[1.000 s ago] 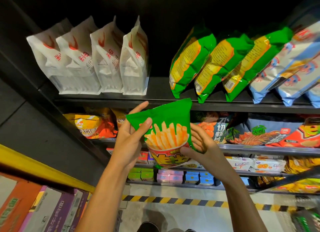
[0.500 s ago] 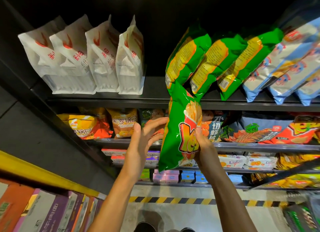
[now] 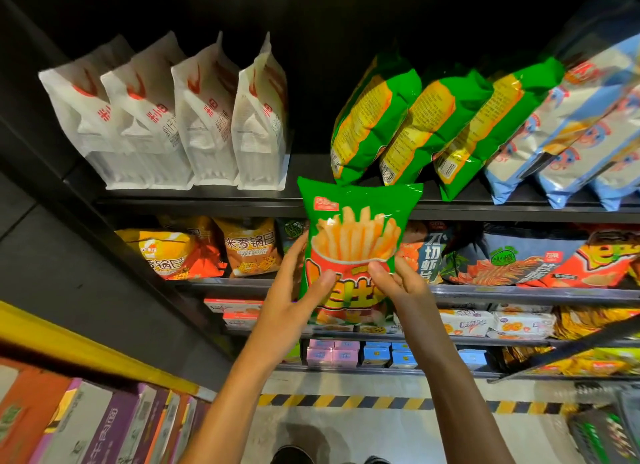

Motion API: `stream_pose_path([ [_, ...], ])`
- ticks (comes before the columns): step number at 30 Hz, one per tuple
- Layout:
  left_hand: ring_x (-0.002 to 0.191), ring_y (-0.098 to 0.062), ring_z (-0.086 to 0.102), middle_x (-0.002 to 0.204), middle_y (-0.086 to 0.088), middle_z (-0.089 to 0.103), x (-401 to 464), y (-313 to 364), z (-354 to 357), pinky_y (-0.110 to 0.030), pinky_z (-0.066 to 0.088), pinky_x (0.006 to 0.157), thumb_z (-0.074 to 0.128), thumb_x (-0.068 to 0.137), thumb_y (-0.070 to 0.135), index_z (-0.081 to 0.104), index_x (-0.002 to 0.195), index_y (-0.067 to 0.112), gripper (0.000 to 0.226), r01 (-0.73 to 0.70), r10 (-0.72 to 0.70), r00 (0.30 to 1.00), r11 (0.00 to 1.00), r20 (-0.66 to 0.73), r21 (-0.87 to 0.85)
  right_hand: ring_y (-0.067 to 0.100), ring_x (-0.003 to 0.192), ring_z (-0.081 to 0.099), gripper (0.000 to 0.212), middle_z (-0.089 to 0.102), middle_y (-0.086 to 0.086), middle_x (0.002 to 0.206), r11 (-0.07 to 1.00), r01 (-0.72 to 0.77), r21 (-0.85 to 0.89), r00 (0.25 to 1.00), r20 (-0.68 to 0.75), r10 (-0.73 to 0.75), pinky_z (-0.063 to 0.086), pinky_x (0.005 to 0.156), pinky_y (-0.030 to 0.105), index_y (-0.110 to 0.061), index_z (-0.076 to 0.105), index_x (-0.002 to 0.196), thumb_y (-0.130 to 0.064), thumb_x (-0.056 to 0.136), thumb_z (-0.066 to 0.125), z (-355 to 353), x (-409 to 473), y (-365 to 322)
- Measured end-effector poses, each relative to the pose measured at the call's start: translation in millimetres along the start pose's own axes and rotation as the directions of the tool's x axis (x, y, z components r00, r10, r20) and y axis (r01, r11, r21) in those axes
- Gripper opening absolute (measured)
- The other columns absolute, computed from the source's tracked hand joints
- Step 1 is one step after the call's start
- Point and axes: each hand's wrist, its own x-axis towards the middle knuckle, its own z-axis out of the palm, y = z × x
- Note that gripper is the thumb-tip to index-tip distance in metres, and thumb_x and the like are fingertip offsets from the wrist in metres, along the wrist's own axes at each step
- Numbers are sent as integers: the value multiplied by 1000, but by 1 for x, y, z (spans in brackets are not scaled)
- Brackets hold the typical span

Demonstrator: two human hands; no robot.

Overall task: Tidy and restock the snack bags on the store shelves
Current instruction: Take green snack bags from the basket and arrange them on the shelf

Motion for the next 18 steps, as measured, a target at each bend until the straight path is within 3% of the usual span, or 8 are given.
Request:
stream_pose_path([
  [2, 130, 3, 55, 145, 17, 57, 2, -3, 3, -15, 51, 94, 60, 99, 35, 40, 153, 34, 57, 12, -13, 997, 1000, -70, -22, 13, 113, 71, 51, 75, -7, 118, 999, 31, -42, 999, 40, -30, 58, 95, 37, -30, 65, 127, -54, 83, 71, 1, -1, -1],
  [5, 120, -8, 66, 131, 9, 69, 6, -5, 3, -28, 58, 93, 48, 104, 39, 52, 144, 31, 40, 96, -122, 978, 984, -169, -153, 5, 117, 67, 33, 75, -21, 109, 998, 2, -69, 998, 70, 2, 54, 83, 18, -35, 65, 122, -51, 93, 63, 6, 6, -6],
  [7, 116, -15, 70, 127, 3, 73, 9, -7, 3, -36, 58, 94, 45, 104, 44, 57, 139, 30, 40, 164, -227, 950, 946, -215, -278, 7, 116, 67, 35, 75, -18, 110, 997, 21, -78, 998, 54, -16, 54, 83, 18, -32, 68, 123, -49, 92, 64, 9, 6, -8],
  [9, 111, -15, 73, 124, 0, 74, 11, -6, 4, -31, 61, 84, 47, 96, 51, 58, 140, 27, 51, 196, -291, 929, 912, -230, -360, 7, 104, 70, 46, 74, -9, 109, 986, 137, -96, 989, 61, -131, 55, 79, 19, -30, 68, 124, -48, 83, 73, 15, -4, -7],
  [12, 106, -15, 74, 121, 0, 76, 11, -4, 6, -25, 61, 73, 48, 84, 58, 57, 143, 23, 69, 227, -334, 919, 884, -212, -408, 9, 95, 71, 34, 72, -2, 103, 981, 192, -40, 980, 50, -190, 56, 75, 20, -32, 70, 115, -36, 83, 79, 21, -8, -10],
  [18, 110, -18, 73, 121, 1, 76, 12, -10, 2, -30, 62, 82, 45, 88, 57, 57, 142, 23, 65, 232, -322, 927, 895, -192, -380, 12, 92, 68, 29, 70, -1, 100, 968, 249, -35, 967, 68, -246, 56, 74, 22, -27, 72, 114, -27, 86, 73, 24, -10, -11],
])
